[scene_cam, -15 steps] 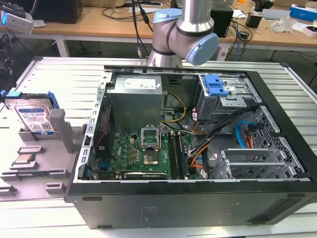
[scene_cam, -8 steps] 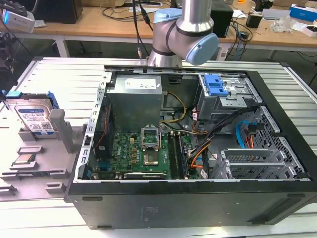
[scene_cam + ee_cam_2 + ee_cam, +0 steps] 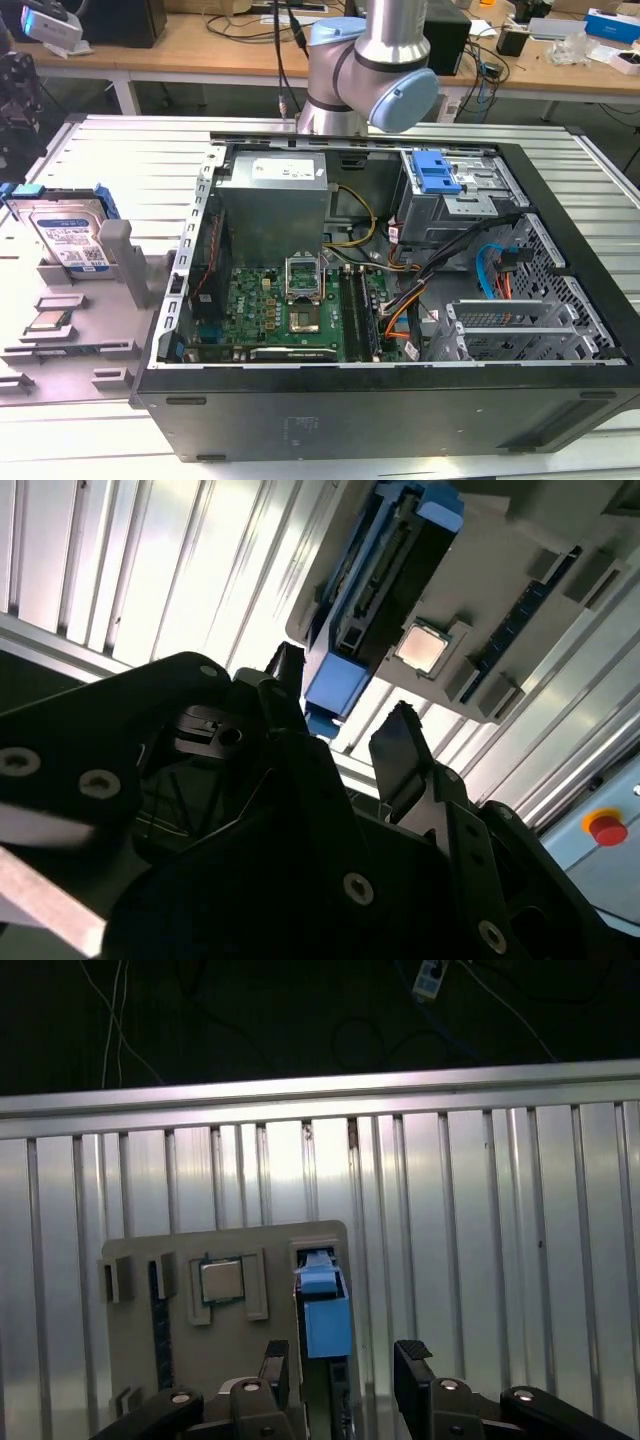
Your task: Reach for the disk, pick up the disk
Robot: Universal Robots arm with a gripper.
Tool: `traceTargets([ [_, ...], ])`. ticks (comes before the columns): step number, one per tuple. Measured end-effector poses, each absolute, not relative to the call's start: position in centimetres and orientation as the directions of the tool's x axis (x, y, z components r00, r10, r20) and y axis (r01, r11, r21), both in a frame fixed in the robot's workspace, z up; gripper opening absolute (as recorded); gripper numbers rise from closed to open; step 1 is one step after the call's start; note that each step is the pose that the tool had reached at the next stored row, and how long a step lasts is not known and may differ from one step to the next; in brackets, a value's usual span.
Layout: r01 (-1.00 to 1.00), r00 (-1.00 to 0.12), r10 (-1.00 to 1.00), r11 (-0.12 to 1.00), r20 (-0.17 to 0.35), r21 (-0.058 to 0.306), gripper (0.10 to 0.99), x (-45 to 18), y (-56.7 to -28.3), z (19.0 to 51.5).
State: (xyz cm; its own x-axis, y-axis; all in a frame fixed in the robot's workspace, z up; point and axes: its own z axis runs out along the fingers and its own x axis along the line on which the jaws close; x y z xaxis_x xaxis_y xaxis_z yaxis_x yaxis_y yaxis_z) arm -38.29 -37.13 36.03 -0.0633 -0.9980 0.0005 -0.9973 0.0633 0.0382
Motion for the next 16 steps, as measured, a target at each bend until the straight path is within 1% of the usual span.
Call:
traceTargets([
  [2, -0.997, -0.063, -0.998, 0.063, 0.0, 0.038, 0.545, -38.3, -36.6, 36.0],
  [11, -0.997, -0.063, -0.998, 0.063, 0.002, 0.038, 0.545, -38.3, -36.6, 35.1],
  [16, -0.997, -0.06, -0.998, 0.06, 0.005, 0.038, 0.545, -38.3, -37.4, 34.3],
])
